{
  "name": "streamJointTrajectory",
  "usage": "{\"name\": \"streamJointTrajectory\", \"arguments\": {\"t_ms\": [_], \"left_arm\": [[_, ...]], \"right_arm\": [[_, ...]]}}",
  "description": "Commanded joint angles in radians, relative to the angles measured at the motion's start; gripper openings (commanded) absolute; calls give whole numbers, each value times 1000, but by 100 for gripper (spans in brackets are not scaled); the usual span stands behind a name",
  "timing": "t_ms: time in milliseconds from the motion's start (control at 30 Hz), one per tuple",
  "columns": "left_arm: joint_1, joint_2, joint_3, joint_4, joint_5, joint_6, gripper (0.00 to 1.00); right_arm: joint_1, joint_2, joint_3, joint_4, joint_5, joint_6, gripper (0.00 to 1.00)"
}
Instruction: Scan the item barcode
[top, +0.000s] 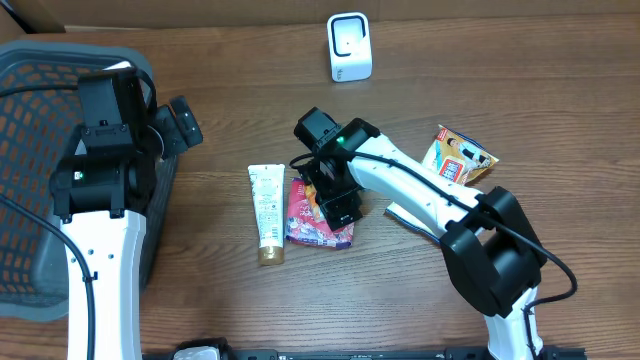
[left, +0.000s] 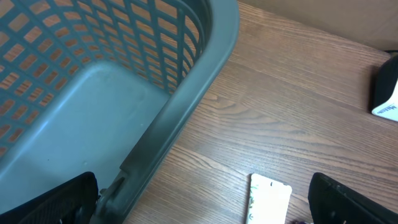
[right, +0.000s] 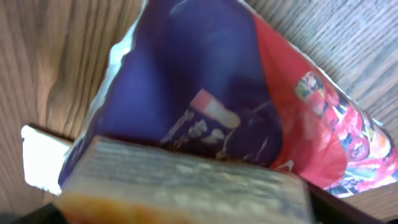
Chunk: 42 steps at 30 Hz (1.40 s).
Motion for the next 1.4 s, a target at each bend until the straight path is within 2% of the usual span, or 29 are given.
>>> {"name": "streamJointTrajectory", "arguments": {"t_ms": [0, 100, 300, 700, 767, 933, 1067, 1200, 1367], "left_arm": [[-1, -9, 19, -3, 12, -10, 100], [0, -9, 19, -3, 12, -10, 100], [0, -9, 19, -3, 11, -9, 100], [0, -9, 19, -7, 8, -10, 100], [0, -9, 19, -9, 8, -10, 100], [-1, -9, 19, -30, 9, -10, 100], [-1, -9, 19, -72, 11, -10, 100], [-1, -8, 19, -92, 11, -10, 100], [-1, -8, 19, -93, 11, -10, 100]], "right_arm": [[3, 3, 13, 0, 6, 14, 81], [3, 3, 13, 0, 5, -1, 74], [1, 3, 14, -6, -8, -58, 68], [-55, -42, 82, -154, -116, -298, 66], [-71, -62, 95, -160, -179, -380, 66], [-157, -94, 98, -181, -515, -681, 66], [-237, -94, 98, -314, -798, -927, 66], [-283, -94, 98, -395, -837, -1001, 69], [-330, -94, 98, -421, -871, -1019, 72]]}}
